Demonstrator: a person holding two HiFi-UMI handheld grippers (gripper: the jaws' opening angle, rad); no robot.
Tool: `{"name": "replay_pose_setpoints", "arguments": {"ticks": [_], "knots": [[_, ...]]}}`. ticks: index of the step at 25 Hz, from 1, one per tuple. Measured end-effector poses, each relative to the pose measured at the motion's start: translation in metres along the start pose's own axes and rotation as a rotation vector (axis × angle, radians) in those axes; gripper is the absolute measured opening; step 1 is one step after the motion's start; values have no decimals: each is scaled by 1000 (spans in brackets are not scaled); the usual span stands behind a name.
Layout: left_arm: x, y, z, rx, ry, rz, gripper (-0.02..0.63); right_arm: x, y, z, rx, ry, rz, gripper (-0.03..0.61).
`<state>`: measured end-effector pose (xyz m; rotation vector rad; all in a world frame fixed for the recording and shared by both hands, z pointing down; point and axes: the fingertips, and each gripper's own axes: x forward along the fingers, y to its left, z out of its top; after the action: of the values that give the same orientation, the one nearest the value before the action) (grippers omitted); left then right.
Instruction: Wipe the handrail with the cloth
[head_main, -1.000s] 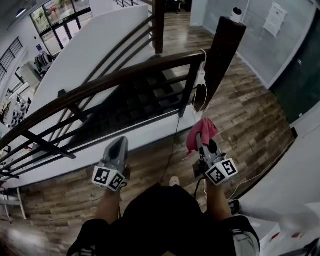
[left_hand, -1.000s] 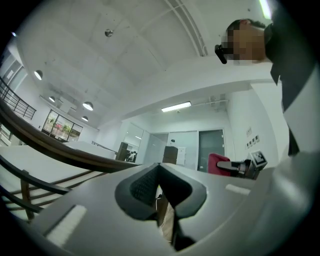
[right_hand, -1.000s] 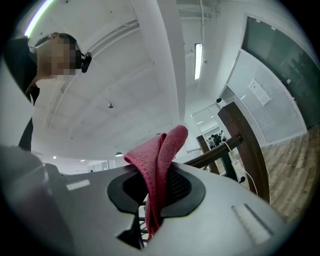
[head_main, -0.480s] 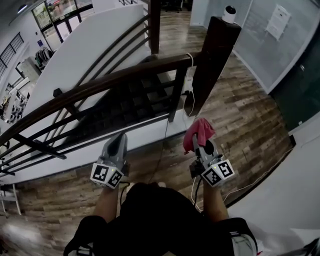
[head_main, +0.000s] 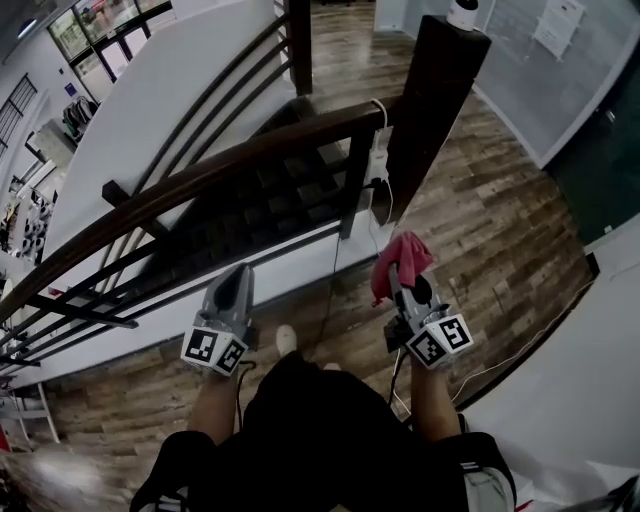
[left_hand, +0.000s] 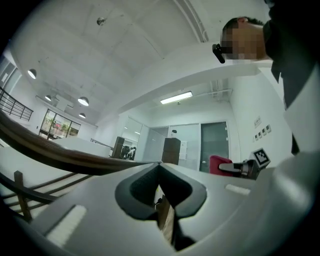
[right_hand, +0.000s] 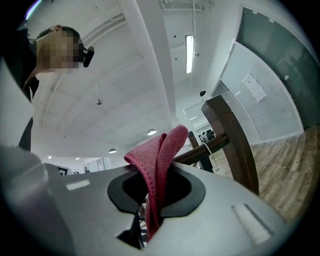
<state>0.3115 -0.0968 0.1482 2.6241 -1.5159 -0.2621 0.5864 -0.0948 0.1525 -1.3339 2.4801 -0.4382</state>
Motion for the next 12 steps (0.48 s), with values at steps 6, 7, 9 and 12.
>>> {"name": "replay_pose_setpoints", "arguments": {"ticks": [6,7,9,12], "knots": [[50,33,18,-1,-45,-73,-2,58,-12,19,-63,-33,-47,46],[57,39,20,-1,-45,-86,-2,69,-13,23,-75,-37,-58,46],[69,49,22,2,-36,-114,-2,88,-15,28,-92,-44,-82,46],[81,59,24,-3,-31,-174,-2,112,-16,33,-116,-49,-113,46]]}}
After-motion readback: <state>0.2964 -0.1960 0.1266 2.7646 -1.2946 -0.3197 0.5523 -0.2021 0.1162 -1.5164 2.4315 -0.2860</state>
